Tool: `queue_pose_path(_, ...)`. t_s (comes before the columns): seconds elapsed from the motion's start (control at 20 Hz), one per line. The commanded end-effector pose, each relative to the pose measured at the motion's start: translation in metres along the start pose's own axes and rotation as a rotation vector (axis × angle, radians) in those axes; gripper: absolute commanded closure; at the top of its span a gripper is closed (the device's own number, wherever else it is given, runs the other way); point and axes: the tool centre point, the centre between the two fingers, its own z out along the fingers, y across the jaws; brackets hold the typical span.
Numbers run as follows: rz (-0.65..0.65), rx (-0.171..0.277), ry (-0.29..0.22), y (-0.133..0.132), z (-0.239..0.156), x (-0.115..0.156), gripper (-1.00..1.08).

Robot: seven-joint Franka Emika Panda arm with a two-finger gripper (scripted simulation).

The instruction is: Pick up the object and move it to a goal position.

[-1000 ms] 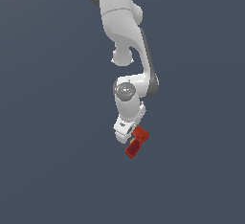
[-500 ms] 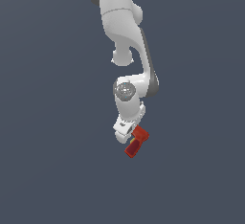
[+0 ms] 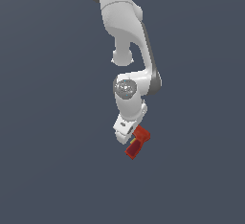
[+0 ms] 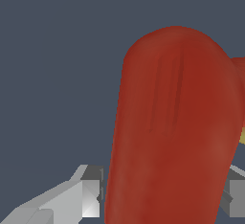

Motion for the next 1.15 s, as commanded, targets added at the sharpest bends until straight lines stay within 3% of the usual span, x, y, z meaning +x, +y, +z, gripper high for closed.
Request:
queue_pose_path(0.0,-0.001,-0.005,0.003,0.004,-0.017,0.008,1.08)
queue_pose_path(0.6,-0.001,-0.004,0.004,0.024,-0.098,0.047,1.08)
queue_pose_path(1.1,-0.001,-0.004,0.004,0.03,-0.118,0.057,1.08)
